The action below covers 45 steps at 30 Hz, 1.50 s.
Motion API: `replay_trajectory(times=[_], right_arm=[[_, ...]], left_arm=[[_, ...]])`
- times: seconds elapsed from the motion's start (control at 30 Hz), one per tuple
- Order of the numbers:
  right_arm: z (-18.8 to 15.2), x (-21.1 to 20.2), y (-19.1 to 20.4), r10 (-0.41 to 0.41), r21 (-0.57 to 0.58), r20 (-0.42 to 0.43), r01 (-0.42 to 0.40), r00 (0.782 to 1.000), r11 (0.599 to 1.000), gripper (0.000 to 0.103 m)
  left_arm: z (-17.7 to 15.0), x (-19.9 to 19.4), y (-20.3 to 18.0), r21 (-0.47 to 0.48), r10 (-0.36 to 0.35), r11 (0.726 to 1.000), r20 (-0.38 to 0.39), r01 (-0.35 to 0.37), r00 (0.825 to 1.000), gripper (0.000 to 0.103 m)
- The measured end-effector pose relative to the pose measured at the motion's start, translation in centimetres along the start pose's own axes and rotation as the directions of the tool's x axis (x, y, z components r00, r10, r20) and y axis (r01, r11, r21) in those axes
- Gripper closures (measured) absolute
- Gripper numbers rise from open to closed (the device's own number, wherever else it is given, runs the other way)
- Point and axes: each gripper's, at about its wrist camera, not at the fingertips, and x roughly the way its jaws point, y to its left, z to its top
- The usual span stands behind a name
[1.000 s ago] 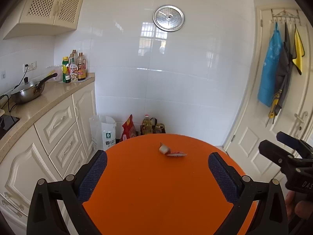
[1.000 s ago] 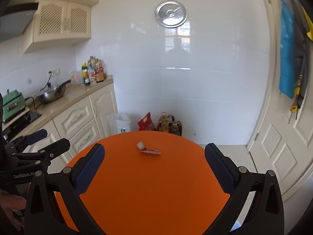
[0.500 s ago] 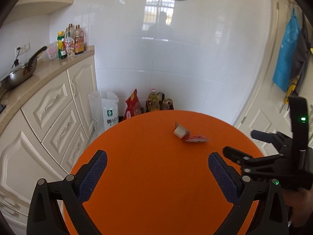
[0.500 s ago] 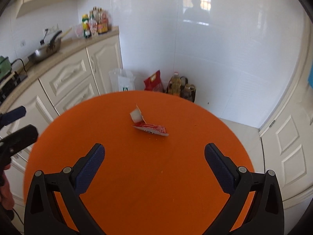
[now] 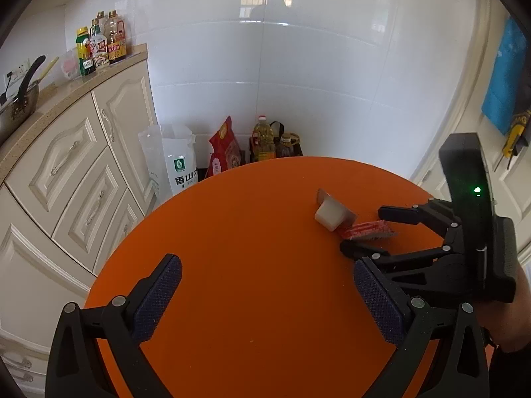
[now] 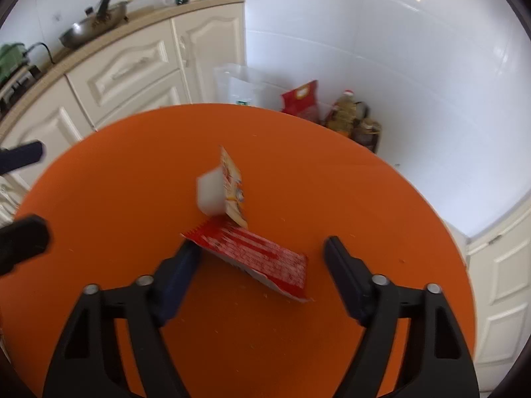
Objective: Collect trash
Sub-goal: 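Grasp the red-white wrapper with the right tool while the left tool grasps the white cup, then lift the cup and wrapper and carry them over the blue bucket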
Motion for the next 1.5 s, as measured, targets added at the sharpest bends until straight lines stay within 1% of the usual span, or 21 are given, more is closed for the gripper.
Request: replay_trajectory(times=[0.03,0.07,0.1,0.13,0.17,0.37,0.47,0.5,0.57,0.67,0.8,0.87,0.9,0.93,0.97,1.0,1.03,1.07,1.23,1.4,1.5], right_arm=[[0.1,-0.2,0.1,0.012,-0.009,0.004,-0.012,1.0,1.0,0.051],[0.1,-0.3,0.2,0.015,-0.017,0.006,-0.015,1.0,1.0,0.061],[0.1,-0.4,0.2,0.022,-0.021,0.006,-0.022,1.0,1.0,0.066],[0.1,-0.6,0.3,0.023,-0.023,0.004,-0.023,1.0,0.999,0.071],[0.0,-0.7,0.3,0.024,-0.023,0.003,-0.024,1.0,0.999,0.074],[-1.1,-1.5,-1.0,0.052,0.045,0.012,-0.052,0.999,0.998,0.082],[-1.8,-2.2,-1.9,0.054,0.094,0.016,-0.055,0.998,0.994,0.082],[-2.0,-2.4,-2.2,0.051,0.109,0.021,-0.053,0.998,0.993,0.082],[-2.2,-2.9,-2.8,0.06,0.141,0.031,-0.064,0.998,0.988,0.082],[-2.2,-3.3,-3.2,0.048,0.15,0.035,-0.053,0.998,0.987,0.082],[-2.1,-3.4,-3.7,0.045,0.162,0.04,-0.051,0.998,0.985,0.082],[-2.1,-3.5,-3.9,0.043,0.171,0.043,-0.049,0.998,0.984,0.082],[-2.1,-3.5,-4.0,0.043,0.176,0.044,-0.05,0.998,0.983,0.082],[-2.1,-3.5,-4.1,0.042,0.18,0.046,-0.05,0.998,0.982,0.082],[-2.2,-3.6,-4.1,0.042,0.184,0.048,-0.05,0.998,0.982,0.082],[-2.3,-3.7,-4.3,0.043,0.189,0.049,-0.052,0.998,0.981,0.082],[-2.3,-3.7,-4.3,0.041,0.192,0.05,-0.05,0.998,0.98,0.082],[-2.4,-3.8,-4.2,0.04,0.196,0.051,-0.049,0.998,0.979,0.082],[-2.8,-4.5,-4.1,0.042,0.217,0.06,-0.055,0.997,0.975,0.082],[-3.6,-5.9,-3.8,0.036,0.234,0.071,-0.052,0.997,0.971,0.082],[-4.2,-7.4,-3.7,0.031,0.248,0.091,-0.053,0.995,0.967,0.082]], left_arm=[[0.5,0.7,-0.3,0.0,-0.005,1.0,-0.006,0.005,1.0,0.001],[0.8,1.2,-0.5,0.001,-0.007,1.0,-0.01,0.007,1.0,0.001],[1.6,1.9,-1.0,0.006,-0.009,1.0,-0.012,0.009,1.0,0.001],[1.0,1.7,-1.3,0.008,-0.012,1.0,-0.012,0.012,1.0,0.001],[1.7,2.4,-1.7,0.011,-0.017,1.0,-0.016,0.017,1.0,0.001],[2.6,5.3,-3.2,0.043,-0.031,0.999,-0.032,0.032,0.999,0.001],[2.6,6.7,-3.9,0.057,-0.034,0.998,-0.037,0.036,0.999,0.001],[3.4,7.6,-4.4,0.067,-0.034,0.997,-0.037,0.037,0.999,0.001],[2.9,8.6,-5.0,0.083,-0.039,0.996,-0.036,0.042,0.999,0.001],[3.3,10.9,-6.4,0.111,-0.028,0.993,-0.052,0.034,0.998,0.001],[4.6,14.4,-7.5,0.119,-0.029,0.992,-0.075,0.038,0.997,0.001],[5.3,15.7,-7.7,0.113,-0.052,0.992,-0.065,0.059,0.997,0.004],[5.4,16.1,-7.6,0.104,-0.068,0.992,-0.064,0.075,0.996,0.014],[5.5,16.6,-7.4,0.092,-0.091,0.991,-0.069,0.097,0.993,0.037],[5.6,17.1,-7.1,0.079,-0.104,0.991,-0.082,0.111,0.991,0.046],[5.8,17.5,-7.0,0.078,-0.097,0.992,-0.072,0.103,0.993,0.049],[5.9,17.8,-6.4,0.075,-0.114,0.99,-0.069,0.119,0.991,0.063],[5.9,18.2,-5.9,0.065,-0.136,0.988,-0.074,0.141,0.988,0.066],[5.5,19.0,-3.6,0.025,-0.174,0.984,-0.063,0.176,0.983,0.067],[4.6,18.0,-2.0,0.012,-0.167,0.986,-0.044,0.168,0.985,0.067],[3.5,16.4,-2.1,0.019,-0.161,0.987,-0.023,0.162,0.987,0.067]])
